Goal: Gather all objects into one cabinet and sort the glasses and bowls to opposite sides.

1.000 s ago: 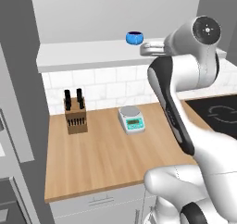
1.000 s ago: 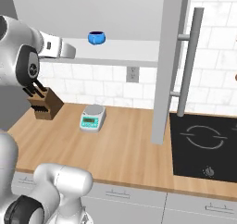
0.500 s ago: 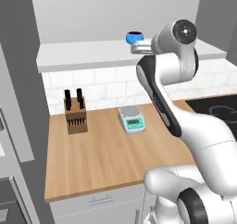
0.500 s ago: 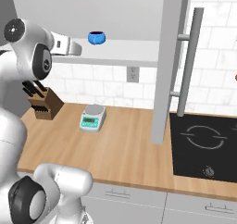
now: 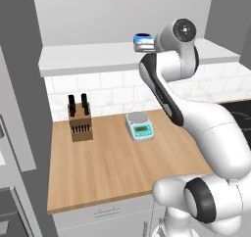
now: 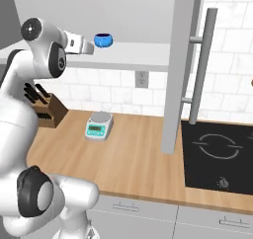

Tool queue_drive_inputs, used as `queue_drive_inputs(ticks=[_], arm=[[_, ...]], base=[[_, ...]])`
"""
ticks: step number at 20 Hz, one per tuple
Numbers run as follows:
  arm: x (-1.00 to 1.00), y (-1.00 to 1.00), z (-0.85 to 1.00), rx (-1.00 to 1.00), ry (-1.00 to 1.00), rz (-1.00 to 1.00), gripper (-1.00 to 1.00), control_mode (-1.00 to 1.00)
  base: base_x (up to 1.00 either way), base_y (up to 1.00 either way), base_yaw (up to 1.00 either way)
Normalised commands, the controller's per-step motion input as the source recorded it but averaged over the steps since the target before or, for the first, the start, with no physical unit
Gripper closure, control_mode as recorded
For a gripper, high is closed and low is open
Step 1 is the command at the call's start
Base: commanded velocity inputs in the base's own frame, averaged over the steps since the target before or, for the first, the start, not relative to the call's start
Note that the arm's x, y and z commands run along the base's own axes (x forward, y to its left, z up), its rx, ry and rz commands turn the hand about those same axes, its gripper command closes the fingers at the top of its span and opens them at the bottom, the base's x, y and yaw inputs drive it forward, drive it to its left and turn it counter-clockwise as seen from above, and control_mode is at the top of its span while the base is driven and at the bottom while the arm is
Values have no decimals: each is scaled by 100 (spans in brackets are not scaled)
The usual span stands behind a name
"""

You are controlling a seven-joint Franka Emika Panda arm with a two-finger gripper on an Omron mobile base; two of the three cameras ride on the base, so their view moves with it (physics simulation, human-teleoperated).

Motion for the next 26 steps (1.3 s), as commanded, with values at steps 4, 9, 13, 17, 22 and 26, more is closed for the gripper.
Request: queue_drive_inputs(ticks=[4,9,13,17,22,26], arm=[[41,0,0,0,2,0,-100,-100],[48,0,0,0,2,0,-100,-100],[49,0,0,0,2,0,-100,-100],[49,0,0,0,2,0,-100,-100],[44,0,0,0,0,0,-100,-100],[43,0,-1,0,0,0,-100,-100]], base=[[0,0,0],[0,0,0],[0,0,0],[0,0,0],[0,0,0],[0,0,0]])
